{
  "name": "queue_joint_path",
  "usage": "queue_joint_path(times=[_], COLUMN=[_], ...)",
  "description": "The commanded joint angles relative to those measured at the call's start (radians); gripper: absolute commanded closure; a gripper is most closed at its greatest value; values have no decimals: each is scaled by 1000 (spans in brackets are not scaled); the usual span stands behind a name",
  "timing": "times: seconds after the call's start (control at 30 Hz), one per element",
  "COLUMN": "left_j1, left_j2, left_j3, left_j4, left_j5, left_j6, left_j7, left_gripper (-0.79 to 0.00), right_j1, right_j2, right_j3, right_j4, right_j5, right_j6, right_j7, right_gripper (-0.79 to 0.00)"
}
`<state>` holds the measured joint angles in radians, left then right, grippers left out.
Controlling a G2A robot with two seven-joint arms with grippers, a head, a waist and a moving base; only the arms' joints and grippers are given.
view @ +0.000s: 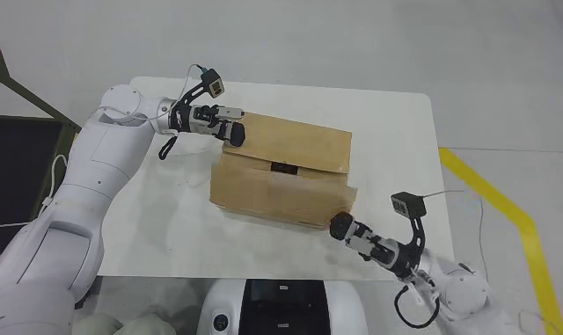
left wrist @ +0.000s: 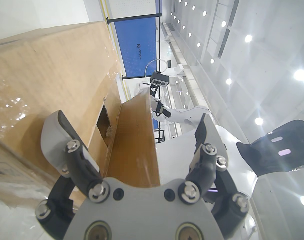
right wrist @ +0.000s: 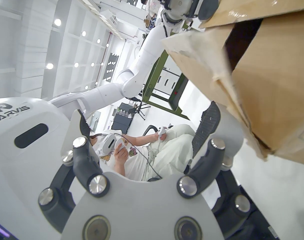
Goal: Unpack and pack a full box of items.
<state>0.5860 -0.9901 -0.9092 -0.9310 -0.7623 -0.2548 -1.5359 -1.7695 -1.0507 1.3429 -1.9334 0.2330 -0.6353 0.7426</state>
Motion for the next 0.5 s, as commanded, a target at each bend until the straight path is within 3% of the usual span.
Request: queue_joint_path(times=[0.0, 0.47], left_j1=[0, 0], left_j2=[0, 0], left_j3=[0, 0], left_j4=[0, 0], left_j5=[0, 0], left_j6=[0, 0], left_j7=[0, 0], left_gripper=[-785, -785], right_j1=[30, 209], right_j2=[-4, -24], right_j3=[-20, -92], right_j4=[25, 164], right_j5=[-8, -42], right_j6=[5, 8], right_j7=[-20, -108], right_gripper=[-785, -785])
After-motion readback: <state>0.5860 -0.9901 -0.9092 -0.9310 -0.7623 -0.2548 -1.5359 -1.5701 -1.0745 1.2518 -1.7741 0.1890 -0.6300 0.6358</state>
